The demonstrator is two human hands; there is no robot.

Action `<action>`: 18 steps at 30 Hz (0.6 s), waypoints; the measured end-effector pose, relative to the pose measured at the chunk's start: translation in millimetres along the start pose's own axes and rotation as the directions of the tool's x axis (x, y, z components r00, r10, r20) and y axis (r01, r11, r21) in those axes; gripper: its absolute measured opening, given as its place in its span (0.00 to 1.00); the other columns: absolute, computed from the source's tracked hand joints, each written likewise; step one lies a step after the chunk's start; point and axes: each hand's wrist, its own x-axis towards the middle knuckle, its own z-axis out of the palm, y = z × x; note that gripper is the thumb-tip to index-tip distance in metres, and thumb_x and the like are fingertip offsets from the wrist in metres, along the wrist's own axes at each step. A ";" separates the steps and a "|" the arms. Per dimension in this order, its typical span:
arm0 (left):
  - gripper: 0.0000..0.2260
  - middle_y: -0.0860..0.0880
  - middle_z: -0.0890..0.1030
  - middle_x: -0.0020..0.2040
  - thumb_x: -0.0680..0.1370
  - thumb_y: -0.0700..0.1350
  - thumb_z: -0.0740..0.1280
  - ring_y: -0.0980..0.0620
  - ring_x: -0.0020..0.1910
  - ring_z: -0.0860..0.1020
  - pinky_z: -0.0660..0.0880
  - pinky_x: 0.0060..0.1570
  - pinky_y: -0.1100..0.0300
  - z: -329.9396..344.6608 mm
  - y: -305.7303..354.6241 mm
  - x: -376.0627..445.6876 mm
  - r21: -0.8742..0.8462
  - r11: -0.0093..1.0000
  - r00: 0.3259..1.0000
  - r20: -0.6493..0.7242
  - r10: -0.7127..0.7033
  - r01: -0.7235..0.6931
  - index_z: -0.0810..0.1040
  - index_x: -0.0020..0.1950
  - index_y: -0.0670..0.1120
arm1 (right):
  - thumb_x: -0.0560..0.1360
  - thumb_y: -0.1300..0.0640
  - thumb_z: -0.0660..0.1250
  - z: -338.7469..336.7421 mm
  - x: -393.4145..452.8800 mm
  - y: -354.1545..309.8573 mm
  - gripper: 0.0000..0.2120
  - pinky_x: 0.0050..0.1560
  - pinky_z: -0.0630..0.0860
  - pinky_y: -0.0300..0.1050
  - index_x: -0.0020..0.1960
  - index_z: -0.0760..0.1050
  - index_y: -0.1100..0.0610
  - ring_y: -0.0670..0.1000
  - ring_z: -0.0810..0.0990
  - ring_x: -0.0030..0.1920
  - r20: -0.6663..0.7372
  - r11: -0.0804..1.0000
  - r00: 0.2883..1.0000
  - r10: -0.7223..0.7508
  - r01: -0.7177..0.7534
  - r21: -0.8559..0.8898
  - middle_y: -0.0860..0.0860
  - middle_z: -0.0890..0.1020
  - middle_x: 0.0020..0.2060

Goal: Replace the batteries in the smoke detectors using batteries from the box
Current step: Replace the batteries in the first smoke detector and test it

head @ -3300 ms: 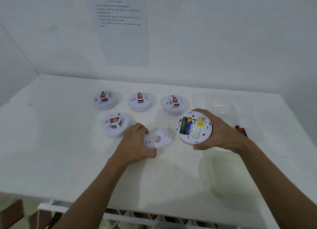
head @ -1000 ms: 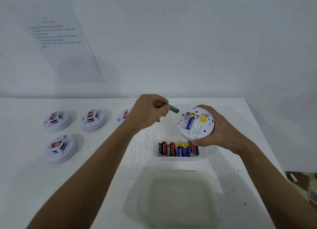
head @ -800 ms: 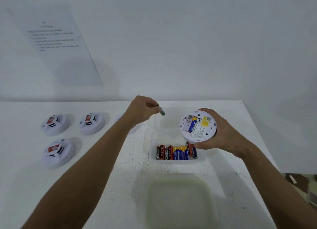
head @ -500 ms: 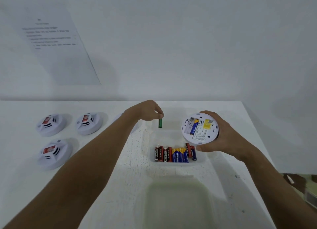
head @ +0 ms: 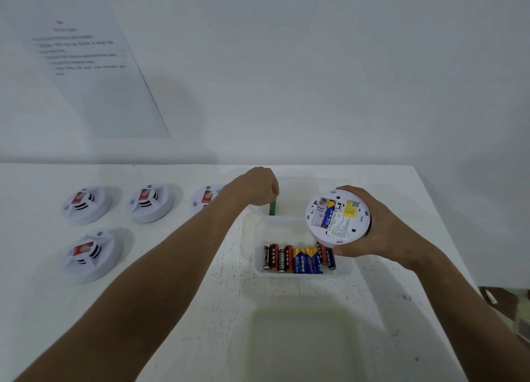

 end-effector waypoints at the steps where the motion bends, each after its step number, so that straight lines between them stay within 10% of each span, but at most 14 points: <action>1: 0.09 0.49 0.79 0.60 0.77 0.43 0.66 0.49 0.57 0.78 0.75 0.56 0.58 -4.0 4.7 -5.9 -0.011 1.000 0.998 -0.060 -0.005 0.004 0.83 0.55 0.47 | 0.54 0.60 0.81 -0.4 0.3 -0.4 0.42 0.51 0.78 0.32 0.64 0.69 0.45 0.38 0.77 0.58 0.002 1.000 1.000 -0.002 0.002 -0.002 0.35 0.78 0.55; 4: 0.09 0.49 0.72 0.63 0.76 0.47 0.68 0.50 0.59 0.75 0.72 0.56 0.58 -15.2 25.0 -30.2 -0.107 0.987 0.969 -0.231 0.089 -0.116 0.81 0.55 0.49 | 0.55 0.60 0.81 -2.1 1.8 -3.3 0.43 0.53 0.77 0.32 0.66 0.68 0.46 0.39 0.77 0.59 0.023 1.000 0.999 -0.023 0.023 -0.021 0.36 0.78 0.56; 10: 0.12 0.57 0.73 0.62 0.73 0.49 0.74 0.56 0.63 0.71 0.70 0.57 0.60 -14.8 45.3 -63.6 -0.504 0.821 0.956 -0.036 0.292 -0.270 0.77 0.53 0.58 | 0.56 0.62 0.82 -5.3 3.3 -7.8 0.45 0.53 0.79 0.37 0.69 0.67 0.49 0.45 0.77 0.61 0.097 0.999 0.994 -0.049 0.050 -0.008 0.42 0.78 0.59; 18: 0.19 0.52 0.73 0.64 0.72 0.48 0.75 0.53 0.60 0.75 0.76 0.55 0.62 -7.3 42.9 -69.6 -0.470 0.837 0.953 -0.036 0.300 -0.281 0.75 0.61 0.55 | 0.54 0.63 0.82 0.8 8.7 -11.8 0.45 0.53 0.80 0.39 0.67 0.69 0.48 0.45 0.79 0.59 0.082 0.997 0.994 -0.073 0.073 0.007 0.43 0.79 0.57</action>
